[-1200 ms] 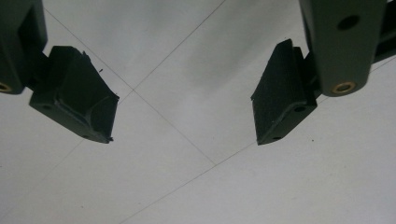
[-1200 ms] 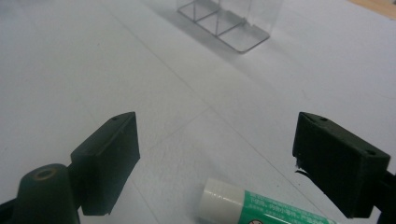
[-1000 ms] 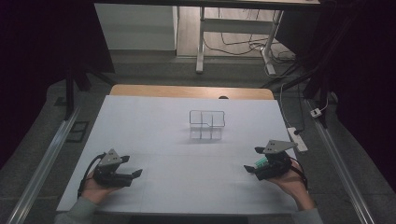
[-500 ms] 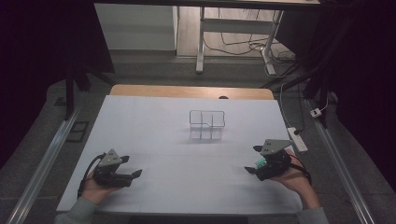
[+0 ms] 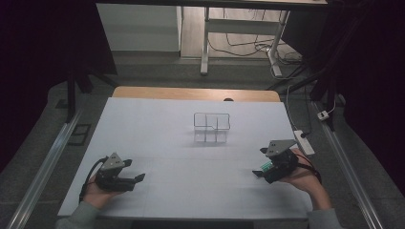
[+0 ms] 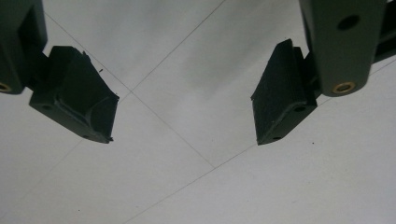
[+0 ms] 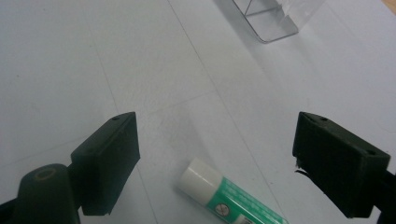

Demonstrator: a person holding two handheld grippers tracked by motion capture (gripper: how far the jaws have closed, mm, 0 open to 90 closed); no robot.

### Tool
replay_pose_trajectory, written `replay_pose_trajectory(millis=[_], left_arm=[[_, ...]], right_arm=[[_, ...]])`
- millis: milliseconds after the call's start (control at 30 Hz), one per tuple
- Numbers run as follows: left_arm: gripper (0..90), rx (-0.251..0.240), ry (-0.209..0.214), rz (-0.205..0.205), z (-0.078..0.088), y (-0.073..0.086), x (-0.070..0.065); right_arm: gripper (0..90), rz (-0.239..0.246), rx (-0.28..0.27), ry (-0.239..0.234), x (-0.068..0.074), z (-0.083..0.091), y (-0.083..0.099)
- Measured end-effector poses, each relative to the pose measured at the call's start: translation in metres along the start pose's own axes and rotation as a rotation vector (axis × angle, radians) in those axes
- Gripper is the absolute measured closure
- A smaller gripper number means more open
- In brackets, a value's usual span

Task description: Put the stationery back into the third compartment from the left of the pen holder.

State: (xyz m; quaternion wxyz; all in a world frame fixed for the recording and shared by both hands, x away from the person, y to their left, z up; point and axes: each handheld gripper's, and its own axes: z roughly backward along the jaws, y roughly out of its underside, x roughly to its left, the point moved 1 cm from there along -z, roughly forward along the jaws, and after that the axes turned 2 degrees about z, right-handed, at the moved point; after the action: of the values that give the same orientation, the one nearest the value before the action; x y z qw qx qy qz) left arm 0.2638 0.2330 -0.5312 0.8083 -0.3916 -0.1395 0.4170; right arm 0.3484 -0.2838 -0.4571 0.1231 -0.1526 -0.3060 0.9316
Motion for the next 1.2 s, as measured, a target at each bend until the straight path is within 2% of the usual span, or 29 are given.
replay_pose_trajectory(millis=[100, 167, 267, 367, 400, 433, 467, 600, 867, 1200], left_arm=[[21.9, 0.001, -0.001, 0.0, 0.0, 0.0, 0.0], [21.9, 0.003, -0.001, 0.0, -0.001, 0.0, 0.0], [21.9, 0.006, -0.003, 0.001, -0.001, 0.0, 0.0], [21.9, 0.008, -0.002, 0.0, -0.002, 0.001, 0.0], [21.9, 0.008, -0.004, 0.0, -0.002, 0.001, 0.0], [21.9, 0.009, -0.003, -0.001, -0.002, 0.001, 0.0], [21.9, 0.009, -0.004, -0.001, -0.002, 0.001, 0.0], [21.9, 0.011, -0.005, 0.0, -0.002, 0.001, 0.0], [21.9, 0.018, -0.008, 0.001, -0.003, 0.001, 0.0], [21.9, 0.021, -0.008, 0.001, -0.003, 0.002, 0.0]], right_arm=[[15.7, 0.001, -0.017, -0.017, -0.003, 0.003, 0.001], [15.6, 0.012, -0.01, -0.022, -0.005, 0.004, 0.002], [14.7, 0.027, 0.015, -0.018, -0.006, 0.003, 0.003], [14.6, 0.018, 0.044, -0.036, -0.008, 0.0, 0.003], [14.8, 0.03, 0.075, -0.057, -0.008, -0.002, 0.003], [14.8, 0.03, 0.075, -0.057, -0.008, -0.002, 0.003], [14.9, 0.068, 0.109, -0.073, -0.008, -0.005, 0.003], [15.4, 0.139, 0.186, -0.107, -0.008, -0.011, 0.005], [19.9, 0.202, 0.226, -0.14, -0.008, -0.017, 0.009], [26.5, 0.261, 0.28, -0.144, -0.006, -0.026, 0.01]])
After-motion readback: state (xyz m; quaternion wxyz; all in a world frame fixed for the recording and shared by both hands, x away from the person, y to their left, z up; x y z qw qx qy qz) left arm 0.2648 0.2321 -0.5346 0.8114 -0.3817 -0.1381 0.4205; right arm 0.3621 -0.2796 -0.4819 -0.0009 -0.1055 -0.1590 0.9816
